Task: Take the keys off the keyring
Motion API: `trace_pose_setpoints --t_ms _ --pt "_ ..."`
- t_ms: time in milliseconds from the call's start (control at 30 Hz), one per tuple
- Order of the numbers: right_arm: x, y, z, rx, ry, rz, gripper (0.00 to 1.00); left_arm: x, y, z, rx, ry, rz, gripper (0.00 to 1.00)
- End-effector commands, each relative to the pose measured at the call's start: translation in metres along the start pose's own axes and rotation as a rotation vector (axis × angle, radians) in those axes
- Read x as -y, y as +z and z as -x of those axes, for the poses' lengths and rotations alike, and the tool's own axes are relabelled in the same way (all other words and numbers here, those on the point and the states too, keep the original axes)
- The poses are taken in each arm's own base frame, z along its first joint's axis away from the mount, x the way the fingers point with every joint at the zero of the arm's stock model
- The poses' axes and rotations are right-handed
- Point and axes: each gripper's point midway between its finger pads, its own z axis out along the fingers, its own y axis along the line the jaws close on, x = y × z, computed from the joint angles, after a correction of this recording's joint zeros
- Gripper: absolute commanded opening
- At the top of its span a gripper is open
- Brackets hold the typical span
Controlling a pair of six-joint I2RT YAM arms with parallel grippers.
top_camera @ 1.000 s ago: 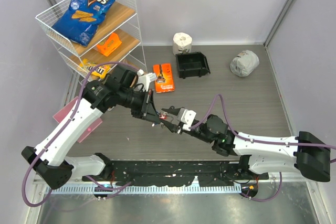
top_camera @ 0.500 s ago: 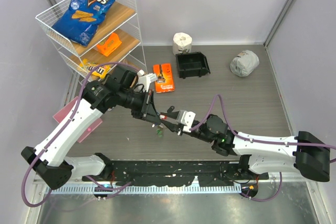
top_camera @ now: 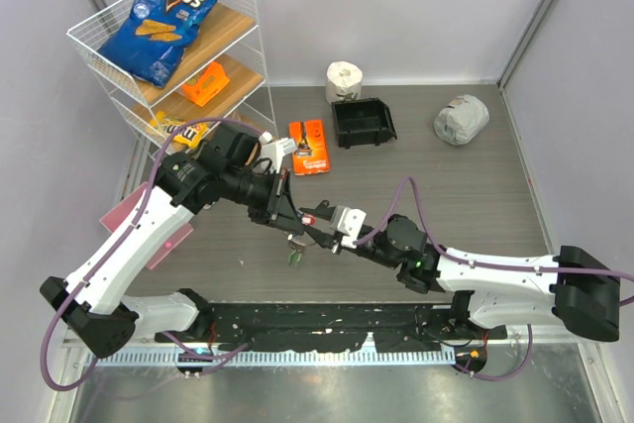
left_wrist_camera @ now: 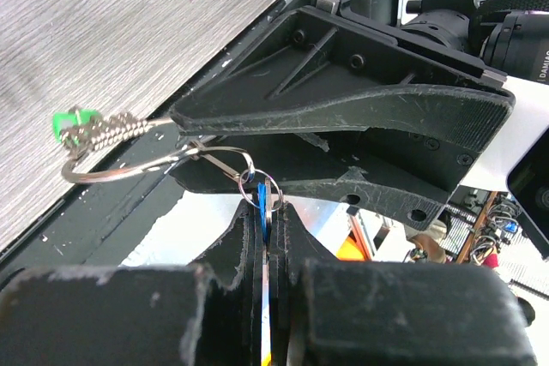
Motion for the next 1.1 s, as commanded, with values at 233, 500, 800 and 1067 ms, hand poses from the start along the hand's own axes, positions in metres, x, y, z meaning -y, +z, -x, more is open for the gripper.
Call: trace_pose_setpoints --t_ms 233,500,800,1067 --pt "0.030 0.007 0.023 0.053 -0.017 -0.141 0.41 0.016 -0.005 0.005 0.043 0.030 -0.067 0.00" --pt "0.030 0.003 0.021 0.057 -0.026 -0.146 0.20 0.019 -0.003 0.013 0.068 0.024 -0.080 0.00" --pt "0.029 -0.005 0.014 0.032 -0.038 -0.138 0.05 0.025 -0.005 0.025 0.113 0.050 -0.091 0.00" --pt "0.038 -0.009 0.009 -0.018 0.041 -0.149 0.05 0.010 -0.001 0.025 0.098 0.087 -0.028 0.00"
